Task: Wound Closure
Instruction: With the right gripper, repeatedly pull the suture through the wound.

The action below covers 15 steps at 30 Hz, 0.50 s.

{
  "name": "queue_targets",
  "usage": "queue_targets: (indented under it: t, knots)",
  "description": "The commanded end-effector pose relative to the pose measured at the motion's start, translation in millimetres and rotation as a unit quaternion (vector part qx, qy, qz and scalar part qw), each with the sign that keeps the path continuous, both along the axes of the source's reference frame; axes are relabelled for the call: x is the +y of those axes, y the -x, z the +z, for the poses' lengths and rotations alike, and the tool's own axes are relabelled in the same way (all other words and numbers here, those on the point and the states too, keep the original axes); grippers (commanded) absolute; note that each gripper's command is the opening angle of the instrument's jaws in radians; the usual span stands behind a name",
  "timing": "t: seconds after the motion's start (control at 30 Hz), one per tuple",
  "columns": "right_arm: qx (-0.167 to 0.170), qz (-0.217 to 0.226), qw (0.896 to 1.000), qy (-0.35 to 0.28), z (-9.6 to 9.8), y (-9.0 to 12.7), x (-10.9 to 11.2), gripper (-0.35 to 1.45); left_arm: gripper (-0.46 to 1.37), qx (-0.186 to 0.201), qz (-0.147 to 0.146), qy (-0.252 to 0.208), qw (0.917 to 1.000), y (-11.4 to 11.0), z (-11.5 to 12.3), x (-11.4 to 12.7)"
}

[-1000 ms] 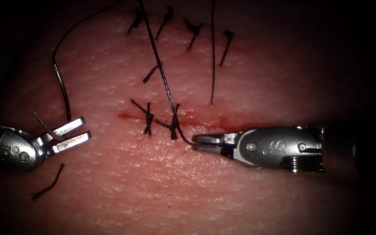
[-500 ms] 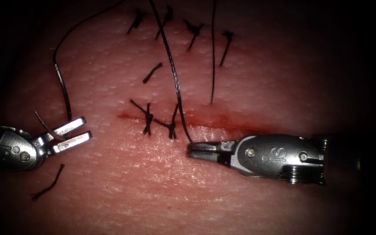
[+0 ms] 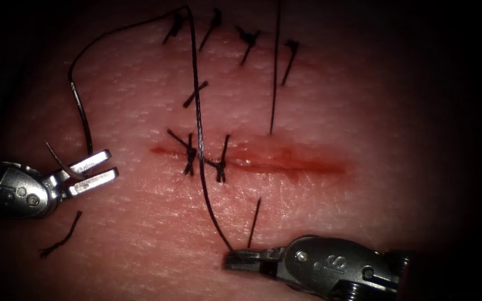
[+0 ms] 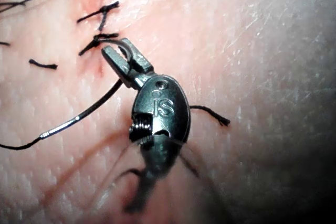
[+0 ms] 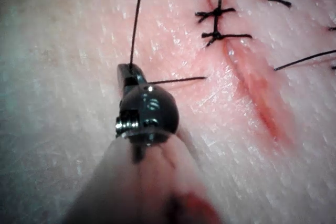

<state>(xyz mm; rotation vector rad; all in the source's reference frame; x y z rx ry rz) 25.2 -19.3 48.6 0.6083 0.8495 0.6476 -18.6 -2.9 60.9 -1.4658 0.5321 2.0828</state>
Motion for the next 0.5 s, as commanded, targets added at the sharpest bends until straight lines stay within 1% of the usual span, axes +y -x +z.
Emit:
queue_targets:
  t: [0.03, 0.23, 0.33, 0.4, 0.5]
  knots:
    - [-0.001, 0.002, 1.000, -0.004, -0.4, 0.0, -0.4, -0.35, -0.35, -0.001, 0.003, -0.001, 1.0000, 0.0, 0.0, 0.0]
    - [0.006, -0.007, 1.000, -0.006, -3.0, 0.1, -3.4, -0.35, -0.35, -0.001, 0.004, -0.001, 1.0000, -0.1, 0.0, 0.0]
    - [0.009, -0.015, 1.000, -0.007, -5.0, -0.5, -5.6, -0.35, -0.35, -0.001, 0.004, -0.001, 1.0000, -0.1, 0.0, 0.0]
    - [0.012, -0.017, 1.000, -0.008, -5.8, -0.8, -6.2, -0.35, -0.35, -0.001, 0.004, -0.001, 1.0000, -0.1, 0.0, 0.0]
    - [0.022, -0.022, 0.999, -0.011, -8.4, -1.9, -8.1, -0.35, -0.35, -0.001, 0.004, -0.001, 1.0000, -0.1, 0.1, 0.0]
